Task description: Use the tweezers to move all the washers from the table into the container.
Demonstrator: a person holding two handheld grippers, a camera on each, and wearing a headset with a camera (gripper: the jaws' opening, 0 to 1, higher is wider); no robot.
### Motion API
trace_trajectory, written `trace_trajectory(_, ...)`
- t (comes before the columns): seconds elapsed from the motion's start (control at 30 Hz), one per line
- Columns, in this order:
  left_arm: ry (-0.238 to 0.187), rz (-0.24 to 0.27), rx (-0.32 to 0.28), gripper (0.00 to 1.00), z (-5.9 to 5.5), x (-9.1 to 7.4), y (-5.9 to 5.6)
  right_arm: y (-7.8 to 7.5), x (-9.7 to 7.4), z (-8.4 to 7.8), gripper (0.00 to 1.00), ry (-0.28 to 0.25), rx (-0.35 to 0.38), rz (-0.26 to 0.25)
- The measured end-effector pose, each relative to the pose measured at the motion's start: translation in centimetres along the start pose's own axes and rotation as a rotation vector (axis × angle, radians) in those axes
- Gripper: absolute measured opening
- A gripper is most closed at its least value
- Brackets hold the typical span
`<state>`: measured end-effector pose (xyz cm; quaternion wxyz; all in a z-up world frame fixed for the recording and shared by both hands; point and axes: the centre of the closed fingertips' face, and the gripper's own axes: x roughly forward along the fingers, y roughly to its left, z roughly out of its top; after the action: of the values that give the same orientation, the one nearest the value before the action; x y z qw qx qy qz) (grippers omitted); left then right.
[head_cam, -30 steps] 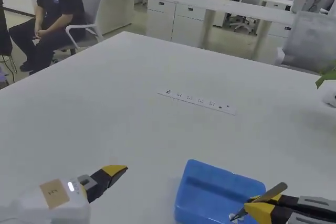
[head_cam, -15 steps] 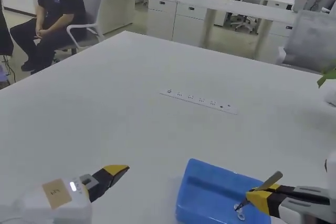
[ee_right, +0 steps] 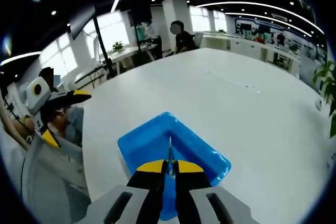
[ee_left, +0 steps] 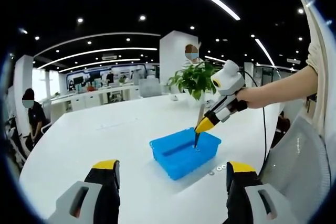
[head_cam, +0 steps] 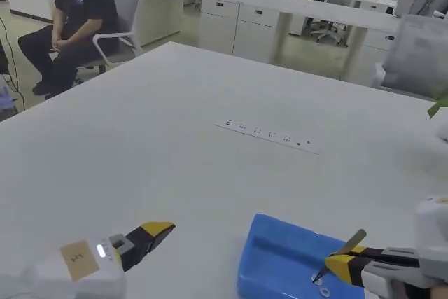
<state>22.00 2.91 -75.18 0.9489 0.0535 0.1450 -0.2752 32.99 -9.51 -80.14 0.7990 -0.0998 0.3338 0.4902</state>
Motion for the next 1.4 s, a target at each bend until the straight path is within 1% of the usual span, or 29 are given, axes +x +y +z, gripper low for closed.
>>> trace_trajectory(0.17,0.007,-0.007,0.002,0.85,-0.1,0.1,-0.2,-0.2,0.4,-0.2,0.03,0.009,0.005,0.002)
trace_trajectory(0.53,0.014,-0.009,0.008,0.84,-0.2,0.1,-0.2,-0.3,1.3,-0.8,0.03,0.034,0.006,0.007)
trace_trajectory(0.63,0.014,-0.008,0.010,0.84,-0.2,0.1,-0.2,-0.3,1.6,-1.1,0.03,0.049,-0.007,0.008)
trace_trajectory(0.7,0.016,-0.008,0.009,0.84,-0.3,0.1,-0.2,-0.5,1.7,-1.3,0.03,0.060,-0.020,0.001)
trace_trajectory(0.83,0.018,-0.006,0.009,0.84,-0.3,0.1,-0.2,-0.5,1.7,-1.4,0.03,0.061,-0.018,0.001)
trace_trajectory(1.0,0.025,-0.004,0.011,0.84,-0.4,0.1,-0.2,-0.5,1.5,-1.7,0.03,0.070,-0.035,-0.009)
trace_trajectory(1.17,0.028,-0.003,0.012,0.84,-0.5,0.1,-0.2,0.2,0.5,-0.7,0.03,0.026,-0.031,-0.009)
trace_trajectory(1.27,0.030,0.000,0.015,0.84,-0.5,0.1,-0.2,1.2,-0.3,0.4,0.03,-0.016,-0.043,-0.008)
trace_trajectory(1.4,0.028,0.001,0.018,0.83,-0.5,0.1,-0.2,3.3,-1.8,1.9,0.03,-0.084,-0.055,0.010)
